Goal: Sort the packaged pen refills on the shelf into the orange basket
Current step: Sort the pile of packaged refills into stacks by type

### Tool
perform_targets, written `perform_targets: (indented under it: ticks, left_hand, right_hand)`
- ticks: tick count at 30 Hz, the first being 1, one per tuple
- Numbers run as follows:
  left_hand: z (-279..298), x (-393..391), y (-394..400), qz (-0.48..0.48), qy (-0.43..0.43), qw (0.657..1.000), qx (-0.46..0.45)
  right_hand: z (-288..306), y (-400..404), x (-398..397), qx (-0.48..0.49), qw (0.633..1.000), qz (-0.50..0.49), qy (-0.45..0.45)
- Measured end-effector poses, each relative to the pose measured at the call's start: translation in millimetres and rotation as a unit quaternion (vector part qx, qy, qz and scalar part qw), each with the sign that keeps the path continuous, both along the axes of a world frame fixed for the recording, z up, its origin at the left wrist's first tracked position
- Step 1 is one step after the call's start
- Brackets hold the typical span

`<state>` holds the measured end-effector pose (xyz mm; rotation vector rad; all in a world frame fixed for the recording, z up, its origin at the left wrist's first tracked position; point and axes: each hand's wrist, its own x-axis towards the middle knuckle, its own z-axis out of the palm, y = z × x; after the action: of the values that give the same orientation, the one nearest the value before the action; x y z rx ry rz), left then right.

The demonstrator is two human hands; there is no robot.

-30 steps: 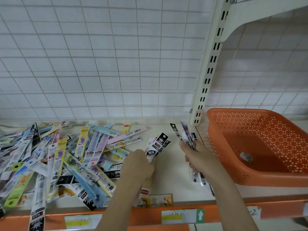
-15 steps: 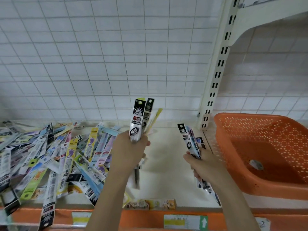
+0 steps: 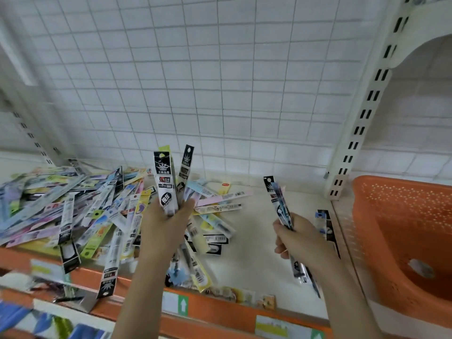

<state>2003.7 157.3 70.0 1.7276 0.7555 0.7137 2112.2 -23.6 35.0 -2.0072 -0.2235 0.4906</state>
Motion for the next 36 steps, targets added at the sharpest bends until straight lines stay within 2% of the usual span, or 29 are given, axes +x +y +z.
perform_targets:
  ticks: [3,8,12,15,18,25,33,36]
  left_hand:
    - [-2,-8,16,0.034,-0.011,0.999,0.018]
    - [3,-20,42,0.068,-0.053,0.996,-0.022]
    - [4,-22,75,0.067,-0.029,0.997,-0.034]
    - [4,-23,103,0.026,0.013,0.999,-0.041]
    - [4,-21,131,0.002,0.01,1.0,-0.022]
    - [0,-22,183,-0.035,0.016,0.999,-0.003]
    - [-13,-10,201,-0.1,0.027,0.995,-0.015]
    - [-15,-4,199,-0.126,0.028,0.992,-0.005]
  right_hand:
    - [-3,12,3,-0.034,0.999,0.024,-0.026]
    - [-3,40,4,-0.099,0.99,0.049,-0.085]
    - [0,71,6,-0.117,0.987,0.033,-0.102]
    - [3,100,9,-0.16,0.978,0.04,-0.129]
    - [6,134,9,-0.188,0.97,0.049,-0.145]
    - [-6,199,12,-0.244,0.961,0.051,-0.122]
    - [-7,221,16,-0.27,0.952,0.026,-0.141]
    - [-8,224,15,-0.281,0.952,0.023,-0.121]
